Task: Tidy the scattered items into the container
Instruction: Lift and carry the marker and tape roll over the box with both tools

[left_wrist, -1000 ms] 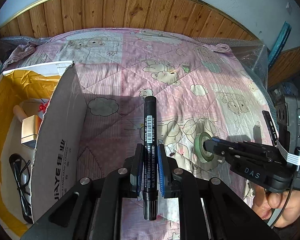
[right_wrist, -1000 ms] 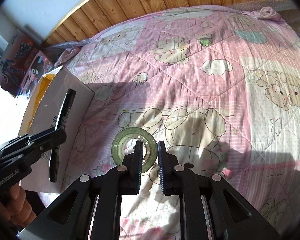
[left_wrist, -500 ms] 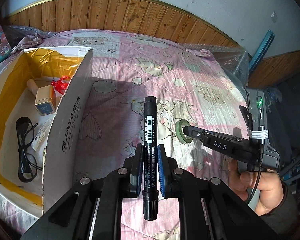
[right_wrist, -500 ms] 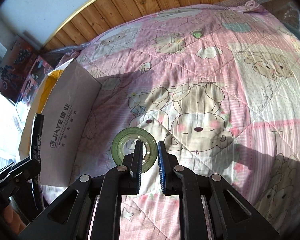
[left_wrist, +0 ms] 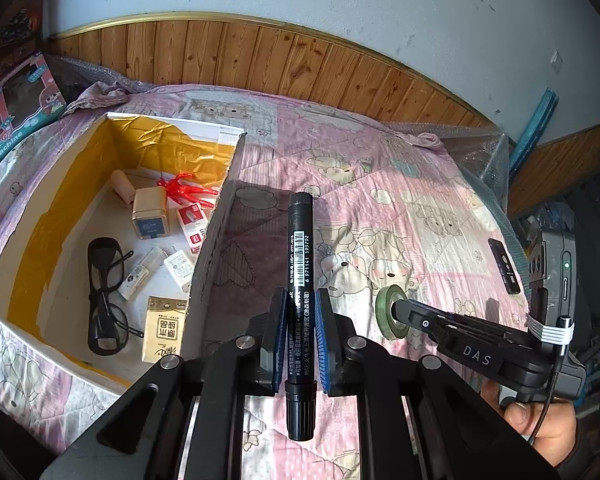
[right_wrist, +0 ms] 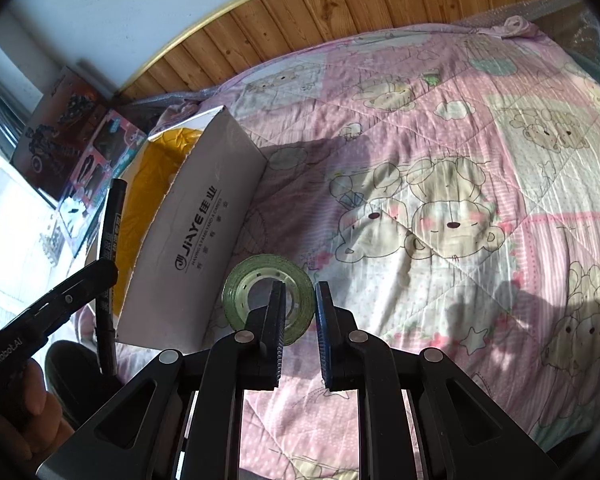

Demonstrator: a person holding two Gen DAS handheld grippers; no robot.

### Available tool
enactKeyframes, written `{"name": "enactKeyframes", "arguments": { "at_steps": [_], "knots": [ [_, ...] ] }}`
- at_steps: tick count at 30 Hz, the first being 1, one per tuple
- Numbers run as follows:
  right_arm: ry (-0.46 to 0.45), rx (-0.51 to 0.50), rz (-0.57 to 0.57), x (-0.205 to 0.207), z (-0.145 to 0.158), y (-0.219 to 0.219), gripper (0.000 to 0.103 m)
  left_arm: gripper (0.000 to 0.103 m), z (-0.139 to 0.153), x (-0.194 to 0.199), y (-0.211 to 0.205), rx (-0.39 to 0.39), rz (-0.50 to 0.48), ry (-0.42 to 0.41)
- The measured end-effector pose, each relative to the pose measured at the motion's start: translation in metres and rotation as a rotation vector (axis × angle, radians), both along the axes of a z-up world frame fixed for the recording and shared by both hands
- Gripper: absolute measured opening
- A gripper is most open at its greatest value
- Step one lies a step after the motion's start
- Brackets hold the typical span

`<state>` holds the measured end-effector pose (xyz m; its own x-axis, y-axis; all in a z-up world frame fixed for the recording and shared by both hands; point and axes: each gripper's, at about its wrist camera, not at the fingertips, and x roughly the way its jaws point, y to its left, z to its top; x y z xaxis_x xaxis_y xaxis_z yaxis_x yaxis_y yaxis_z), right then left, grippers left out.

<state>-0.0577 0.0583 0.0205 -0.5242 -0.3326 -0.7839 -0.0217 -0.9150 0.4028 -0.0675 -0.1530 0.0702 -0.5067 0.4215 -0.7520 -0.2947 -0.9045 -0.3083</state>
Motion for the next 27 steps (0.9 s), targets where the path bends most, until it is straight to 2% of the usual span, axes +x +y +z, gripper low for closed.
{"name": "enactKeyframes", "arguments": {
  "at_steps": [6, 27],
  "knots": [
    [0.041, 0.036, 0.035, 0.003, 0.024, -0.024, 0.015, 0.014, 0.007, 0.004, -0.018, 0.03, 0.023, 0.009],
    [0.096, 0.105, 0.166, -0.01, 0.07, -0.11, 0.015, 0.014, 0.023, 0.008, -0.089, 0.128, 0.111, 0.033]
  ]
}}
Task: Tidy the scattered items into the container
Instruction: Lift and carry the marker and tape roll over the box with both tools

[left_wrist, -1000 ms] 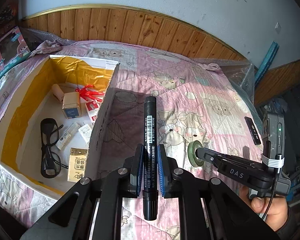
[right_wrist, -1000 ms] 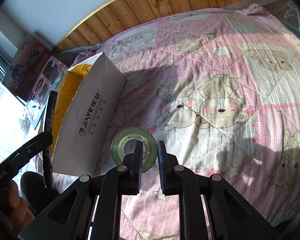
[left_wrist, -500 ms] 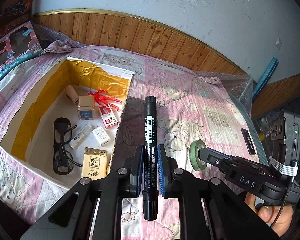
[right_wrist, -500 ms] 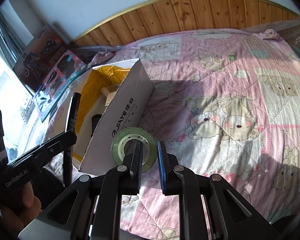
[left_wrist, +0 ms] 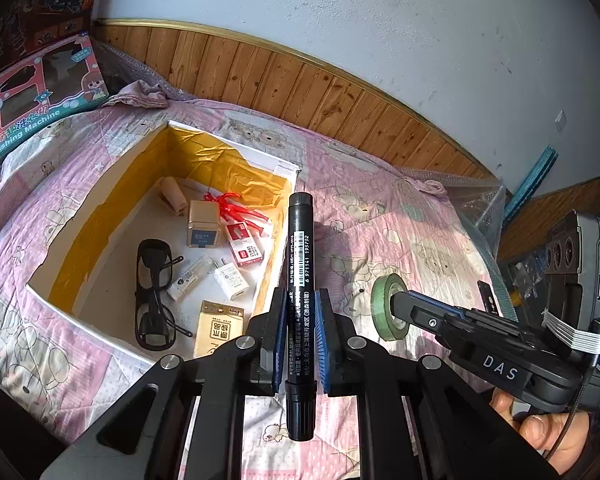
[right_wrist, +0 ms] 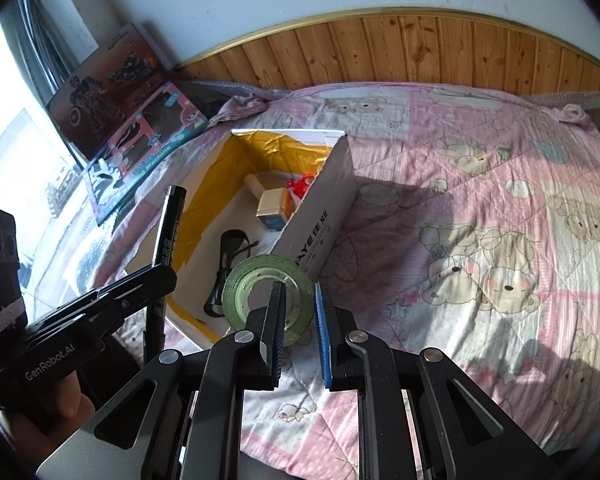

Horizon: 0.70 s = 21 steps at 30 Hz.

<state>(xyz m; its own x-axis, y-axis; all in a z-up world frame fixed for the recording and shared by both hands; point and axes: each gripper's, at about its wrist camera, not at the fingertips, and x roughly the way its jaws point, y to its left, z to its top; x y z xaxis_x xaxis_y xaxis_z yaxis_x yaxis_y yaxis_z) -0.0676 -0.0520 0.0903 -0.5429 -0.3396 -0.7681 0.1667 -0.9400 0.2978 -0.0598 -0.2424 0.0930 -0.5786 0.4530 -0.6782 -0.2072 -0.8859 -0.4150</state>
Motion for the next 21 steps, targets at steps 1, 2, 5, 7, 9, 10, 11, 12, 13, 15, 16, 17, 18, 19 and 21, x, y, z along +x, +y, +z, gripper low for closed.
{"name": "enactKeyframes", "arguments": {
  "at_steps": [1, 2, 5, 7, 9, 10, 11, 12, 13, 15, 16, 17, 18, 19, 21],
  "knots": [
    [0.003, 0.006, 0.008, -0.001, 0.002, -0.005, 0.015, 0.014, 0.001, 0.0, -0.004, 0.005, 0.007, 0.002],
    [0.006, 0.011, 0.016, -0.002, 0.003, -0.009, 0.015, 0.014, 0.002, -0.001, -0.009, 0.009, 0.015, 0.004],
    [0.014, 0.025, 0.037, -0.006, 0.008, -0.021, 0.015, 0.014, 0.005, -0.003, -0.023, 0.022, 0.039, 0.01],
    [0.02, 0.032, 0.05, -0.008, 0.011, -0.028, 0.015, 0.014, 0.006, -0.004, -0.032, 0.029, 0.057, 0.011],
    [0.023, 0.037, 0.062, -0.01, 0.013, -0.035, 0.015, 0.014, 0.006, -0.006, -0.041, 0.033, 0.072, 0.013],
    [0.024, 0.039, 0.067, -0.011, 0.014, -0.038, 0.015, 0.014, 0.006, -0.007, -0.045, 0.036, 0.081, 0.012],
    [0.025, 0.042, 0.073, -0.012, 0.015, -0.041, 0.015, 0.014, 0.005, -0.008, -0.05, 0.04, 0.089, 0.01],
    [0.025, 0.045, 0.079, -0.013, 0.015, -0.044, 0.015, 0.014, 0.005, -0.009, -0.054, 0.041, 0.097, 0.009],
    [0.025, 0.047, 0.085, -0.014, 0.016, -0.048, 0.015, 0.014, 0.004, -0.009, -0.059, 0.042, 0.106, 0.009],
    [0.025, 0.053, 0.095, -0.016, 0.016, -0.053, 0.015, 0.014, 0.003, -0.011, -0.067, 0.047, 0.12, 0.006],
    [0.023, 0.054, 0.1, -0.017, 0.016, -0.056, 0.015, 0.014, 0.002, -0.012, -0.071, 0.046, 0.127, 0.005],
    [0.022, 0.056, 0.105, -0.019, 0.015, -0.058, 0.015, 0.014, 0.001, -0.013, -0.075, 0.047, 0.133, 0.002],
    [0.021, 0.057, 0.109, -0.02, 0.015, -0.059, 0.015, 0.014, -0.001, -0.015, -0.078, 0.049, 0.138, -0.002],
    [0.021, 0.059, 0.115, -0.021, 0.015, -0.062, 0.015, 0.014, -0.002, -0.016, -0.082, 0.048, 0.145, -0.005],
    [0.02, 0.063, 0.126, -0.024, 0.015, -0.067, 0.015, 0.014, -0.006, -0.018, -0.088, 0.048, 0.156, -0.012]
  ]
}}
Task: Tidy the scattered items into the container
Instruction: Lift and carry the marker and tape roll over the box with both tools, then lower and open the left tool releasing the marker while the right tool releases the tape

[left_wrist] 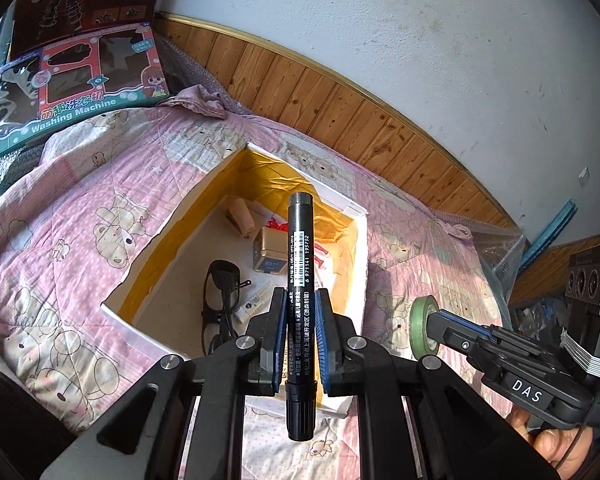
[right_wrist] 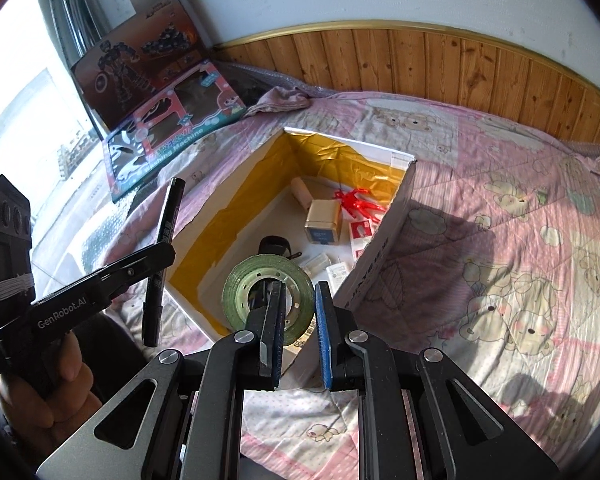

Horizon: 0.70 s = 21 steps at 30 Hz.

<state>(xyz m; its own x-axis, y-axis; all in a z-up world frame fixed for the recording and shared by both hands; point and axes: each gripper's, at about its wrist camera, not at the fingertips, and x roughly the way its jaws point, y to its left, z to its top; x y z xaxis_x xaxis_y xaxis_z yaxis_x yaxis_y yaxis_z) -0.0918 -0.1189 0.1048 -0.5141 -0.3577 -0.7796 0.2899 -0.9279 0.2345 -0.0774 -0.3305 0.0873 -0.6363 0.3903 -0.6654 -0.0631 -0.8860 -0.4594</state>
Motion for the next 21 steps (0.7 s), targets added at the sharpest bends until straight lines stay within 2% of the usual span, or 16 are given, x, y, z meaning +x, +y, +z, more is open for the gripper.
{"name": "enactKeyframes", "arguments": {
  "at_steps": [11, 21],
  "knots": [
    [-0.034, -0.022, 0.069, -0.023, -0.004, -0.029, 0.015, 0.014, -0.015, -0.015, -0.033, -0.022, 0.075, -0.032],
    [-0.057, 0.002, 0.12, -0.068, -0.009, -0.054, 0.015, 0.014, -0.024, -0.038, -0.033, -0.081, 0.094, -0.042]
  ]
}}
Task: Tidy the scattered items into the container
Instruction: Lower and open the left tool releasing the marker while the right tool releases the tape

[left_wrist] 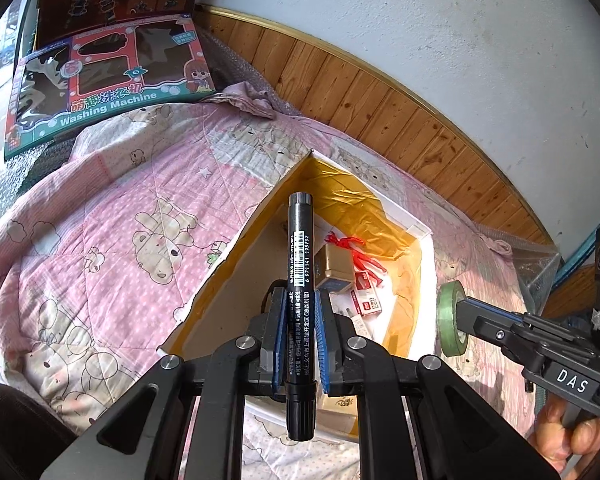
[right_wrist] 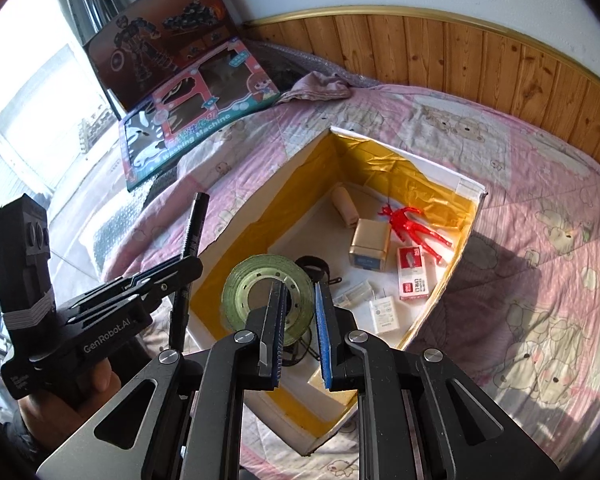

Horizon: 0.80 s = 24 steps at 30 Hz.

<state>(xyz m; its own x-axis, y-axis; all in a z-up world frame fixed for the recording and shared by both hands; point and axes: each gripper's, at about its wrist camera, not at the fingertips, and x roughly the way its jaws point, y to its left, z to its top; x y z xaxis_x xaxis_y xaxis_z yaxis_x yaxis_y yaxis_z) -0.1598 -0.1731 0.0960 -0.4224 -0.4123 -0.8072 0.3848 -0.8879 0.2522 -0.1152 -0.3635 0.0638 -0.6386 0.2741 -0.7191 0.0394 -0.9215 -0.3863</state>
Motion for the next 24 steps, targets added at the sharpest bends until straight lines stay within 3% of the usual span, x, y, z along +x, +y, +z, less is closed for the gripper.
{"name": "enactKeyframes", "arguments": {
  "at_steps": [10, 24],
  "knots": [
    [-0.072, 0.03, 0.009, -0.062, -0.024, -0.023, 0.015, 0.014, -0.012, -0.02, 0.019, -0.081, -0.125, 0.002],
    [-0.168, 0.092, 0.002, -0.114, -0.074, -0.048, 0.015, 0.014, -0.043, -0.043, 0.013, -0.202, -0.227, -0.085]
  ]
}}
